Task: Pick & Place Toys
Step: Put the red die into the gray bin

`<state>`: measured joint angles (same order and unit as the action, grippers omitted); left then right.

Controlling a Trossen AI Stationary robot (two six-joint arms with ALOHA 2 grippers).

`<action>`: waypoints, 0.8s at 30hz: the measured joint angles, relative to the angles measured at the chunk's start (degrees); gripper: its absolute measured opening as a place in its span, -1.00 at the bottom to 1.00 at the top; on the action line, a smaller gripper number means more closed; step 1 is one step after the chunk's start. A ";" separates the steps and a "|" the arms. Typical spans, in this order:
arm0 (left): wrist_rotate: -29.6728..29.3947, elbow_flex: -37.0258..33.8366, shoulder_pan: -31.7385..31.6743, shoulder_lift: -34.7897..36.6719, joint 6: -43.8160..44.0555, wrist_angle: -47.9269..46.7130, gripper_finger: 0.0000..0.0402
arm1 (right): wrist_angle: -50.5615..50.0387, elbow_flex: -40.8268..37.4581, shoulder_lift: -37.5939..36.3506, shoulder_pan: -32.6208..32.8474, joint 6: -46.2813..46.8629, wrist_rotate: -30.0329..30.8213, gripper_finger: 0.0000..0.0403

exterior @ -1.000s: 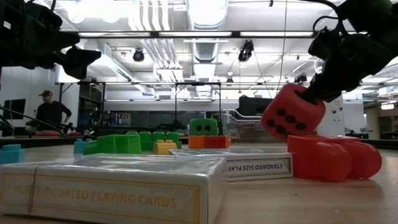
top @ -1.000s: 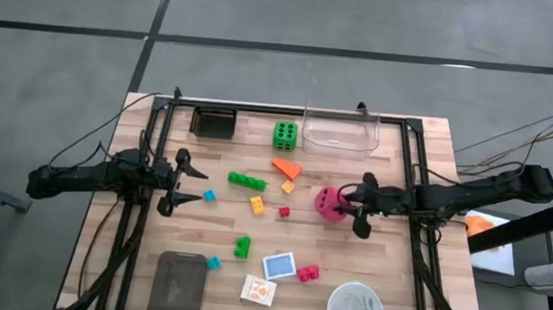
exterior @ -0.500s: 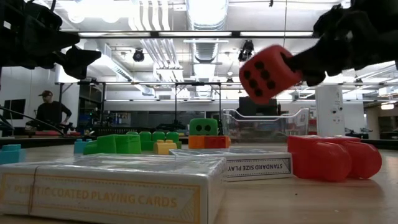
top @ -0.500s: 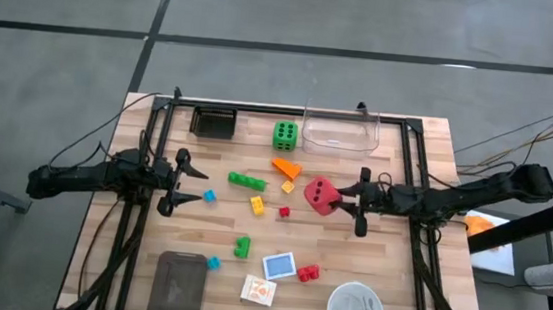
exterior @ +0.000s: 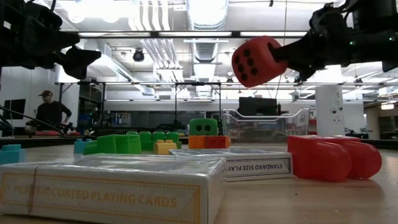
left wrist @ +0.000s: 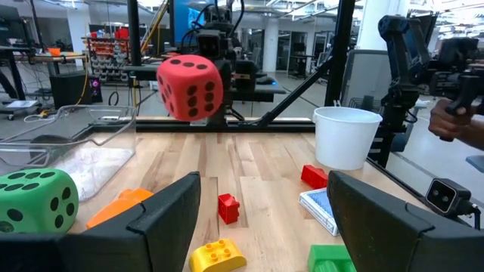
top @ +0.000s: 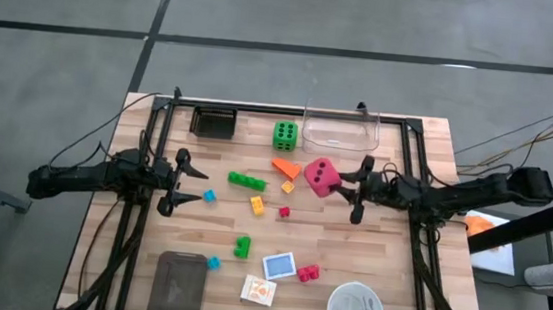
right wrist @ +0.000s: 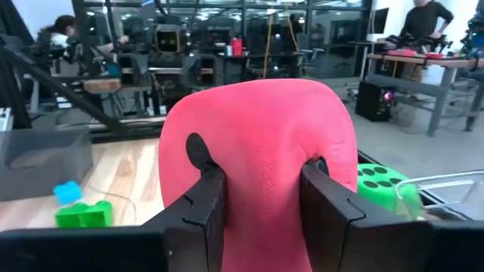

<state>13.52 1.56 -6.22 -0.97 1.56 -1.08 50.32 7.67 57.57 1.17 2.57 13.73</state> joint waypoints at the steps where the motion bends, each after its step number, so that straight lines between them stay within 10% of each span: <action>1: 0.00 0.01 0.00 0.00 0.00 0.00 0.45 | 0.51 0.09 0.33 -0.39 0.02 -0.49 -0.40; 24: 0.00 0.02 -0.02 0.00 0.00 0.00 0.45 | 5.15 0.26 5.11 -2.14 -0.04 -2.27 -0.43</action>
<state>13.52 1.58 -6.24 -0.97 1.56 -1.08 55.47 7.92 62.68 -0.97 2.52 11.46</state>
